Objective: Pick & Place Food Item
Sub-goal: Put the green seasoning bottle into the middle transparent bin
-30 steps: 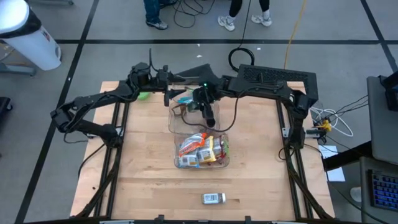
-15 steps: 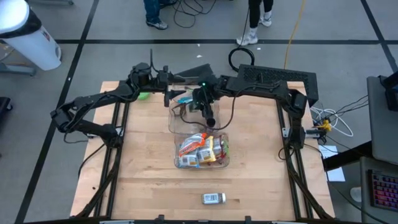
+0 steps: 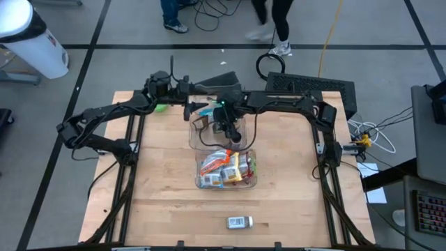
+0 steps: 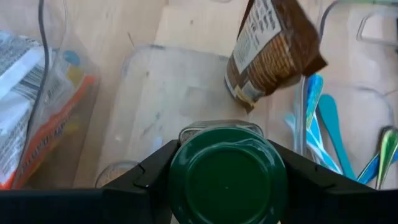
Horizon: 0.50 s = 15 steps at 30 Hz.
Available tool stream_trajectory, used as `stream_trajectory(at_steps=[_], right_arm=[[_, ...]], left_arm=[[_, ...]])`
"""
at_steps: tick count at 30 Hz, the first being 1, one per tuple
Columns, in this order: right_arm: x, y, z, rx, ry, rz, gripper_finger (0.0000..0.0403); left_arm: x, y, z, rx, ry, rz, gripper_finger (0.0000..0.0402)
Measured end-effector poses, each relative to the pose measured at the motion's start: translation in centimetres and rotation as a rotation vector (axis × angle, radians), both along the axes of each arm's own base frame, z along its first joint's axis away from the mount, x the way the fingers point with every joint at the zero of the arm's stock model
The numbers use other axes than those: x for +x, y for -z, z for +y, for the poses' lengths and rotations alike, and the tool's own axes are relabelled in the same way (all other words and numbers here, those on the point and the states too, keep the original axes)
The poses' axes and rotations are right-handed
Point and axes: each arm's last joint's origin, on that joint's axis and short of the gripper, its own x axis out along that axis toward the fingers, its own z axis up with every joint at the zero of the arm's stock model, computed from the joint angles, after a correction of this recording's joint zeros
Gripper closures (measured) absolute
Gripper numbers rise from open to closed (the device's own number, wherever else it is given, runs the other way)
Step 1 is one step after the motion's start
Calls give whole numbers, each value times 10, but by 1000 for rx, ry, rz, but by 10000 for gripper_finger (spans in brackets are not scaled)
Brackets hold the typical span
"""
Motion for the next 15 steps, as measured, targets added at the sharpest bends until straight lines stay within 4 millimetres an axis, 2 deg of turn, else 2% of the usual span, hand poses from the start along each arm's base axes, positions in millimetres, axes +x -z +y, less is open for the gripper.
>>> stream_trajectory(at_steps=[9, 15], right_arm=[[1, 0, 0, -10, -5, -7, 211], [5, 15, -2, -7, -14, 27, 211]], left_arm=[[2, 2, -3, -8, 13, 17, 151], [2, 2, -4, -8, 15, 17, 151]])
